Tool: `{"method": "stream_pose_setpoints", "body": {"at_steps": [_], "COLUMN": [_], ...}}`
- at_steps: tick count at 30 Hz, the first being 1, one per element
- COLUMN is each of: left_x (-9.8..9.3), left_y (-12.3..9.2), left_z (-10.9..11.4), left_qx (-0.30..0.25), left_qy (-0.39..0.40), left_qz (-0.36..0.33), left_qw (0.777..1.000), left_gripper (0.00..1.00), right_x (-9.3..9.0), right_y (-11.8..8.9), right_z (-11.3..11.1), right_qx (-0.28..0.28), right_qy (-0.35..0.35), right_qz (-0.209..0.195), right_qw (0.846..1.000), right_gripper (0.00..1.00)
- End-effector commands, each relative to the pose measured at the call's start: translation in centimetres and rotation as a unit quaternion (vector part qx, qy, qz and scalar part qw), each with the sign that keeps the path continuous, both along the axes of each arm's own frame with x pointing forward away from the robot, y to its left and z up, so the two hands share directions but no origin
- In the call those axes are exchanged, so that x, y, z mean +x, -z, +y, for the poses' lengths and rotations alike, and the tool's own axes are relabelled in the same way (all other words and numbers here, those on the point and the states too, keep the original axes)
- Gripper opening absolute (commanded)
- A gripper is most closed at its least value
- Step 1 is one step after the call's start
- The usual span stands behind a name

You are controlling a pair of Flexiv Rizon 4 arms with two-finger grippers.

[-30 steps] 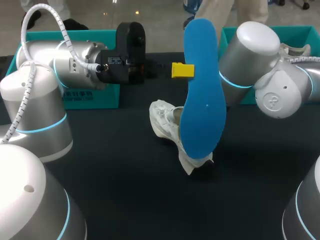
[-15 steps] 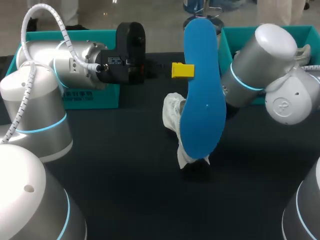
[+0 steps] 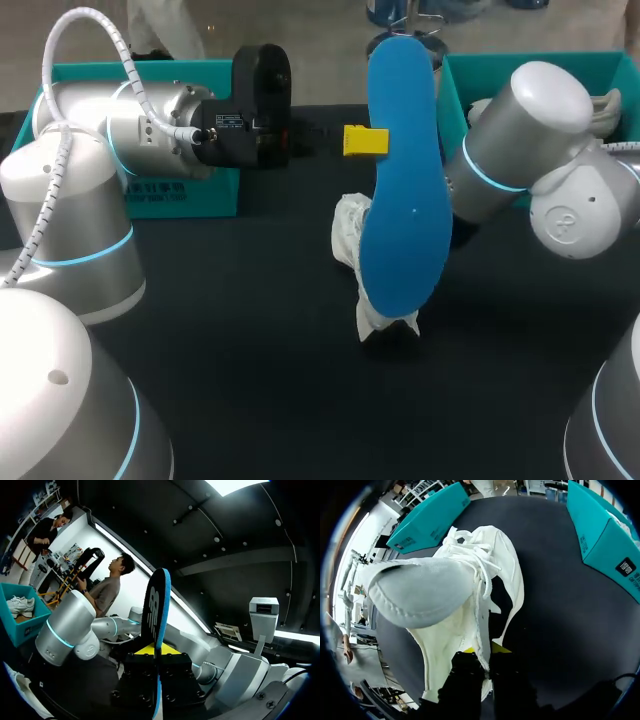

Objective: Take the shoe out of the shoebox, open the shoe tongue, remove and reinsert the insole, then place the shoe into the shoebox

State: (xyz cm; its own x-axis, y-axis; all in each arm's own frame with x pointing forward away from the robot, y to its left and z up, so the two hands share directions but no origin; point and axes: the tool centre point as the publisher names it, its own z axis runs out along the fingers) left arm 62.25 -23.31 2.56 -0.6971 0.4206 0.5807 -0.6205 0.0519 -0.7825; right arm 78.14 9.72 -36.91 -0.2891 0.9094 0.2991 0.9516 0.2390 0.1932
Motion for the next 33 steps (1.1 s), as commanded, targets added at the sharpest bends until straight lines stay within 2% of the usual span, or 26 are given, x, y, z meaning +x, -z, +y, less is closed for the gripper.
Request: {"method": "stream_pose_setpoints", "body": {"at_steps": [1,18,19,20,21,26,33], "left_x": [-0.1,-0.1,-0.1,-0.1,-0.1,-0.1,-0.1], "left_y": [0.0,0.0,0.0,0.0,0.0,0.0,0.0], "left_z": [0.0,0.0,0.0,0.0,0.0,0.0,0.0], "left_qx": [0.000,0.000,0.000,0.000,0.000,0.000,0.000], "left_qy": [-0.001,-0.001,-0.001,-0.001,-0.001,-0.001,-0.001], "left_qz": [0.000,0.000,0.000,0.000,0.000,0.000,0.000], "left_qw": [1.000,1.000,1.000,1.000,1.000,1.000,1.000], "left_gripper": [0.00,0.00,0.00,0.00,0.00,0.00,0.00], "right_x": [0.0,0.5,0.4,0.3,0.1,-1.0,-2.5], "right_y": [0.9,2.8,2.8,2.7,2.3,0.0,-3.7], "right_z": [0.5,0.1,0.1,0.0,0.1,0.2,-0.3], "right_qx": [0.003,0.016,0.019,0.021,0.022,0.027,0.079], "right_qy": [0.017,0.070,0.074,0.075,0.077,0.070,0.049], "right_qz": [0.003,0.012,0.011,0.010,0.008,0.016,0.017], "right_qw": [1.000,0.997,0.997,0.997,0.997,0.997,0.996], "right_gripper": [0.00,0.00,0.18,0.48,1.00,1.00,1.00]}}
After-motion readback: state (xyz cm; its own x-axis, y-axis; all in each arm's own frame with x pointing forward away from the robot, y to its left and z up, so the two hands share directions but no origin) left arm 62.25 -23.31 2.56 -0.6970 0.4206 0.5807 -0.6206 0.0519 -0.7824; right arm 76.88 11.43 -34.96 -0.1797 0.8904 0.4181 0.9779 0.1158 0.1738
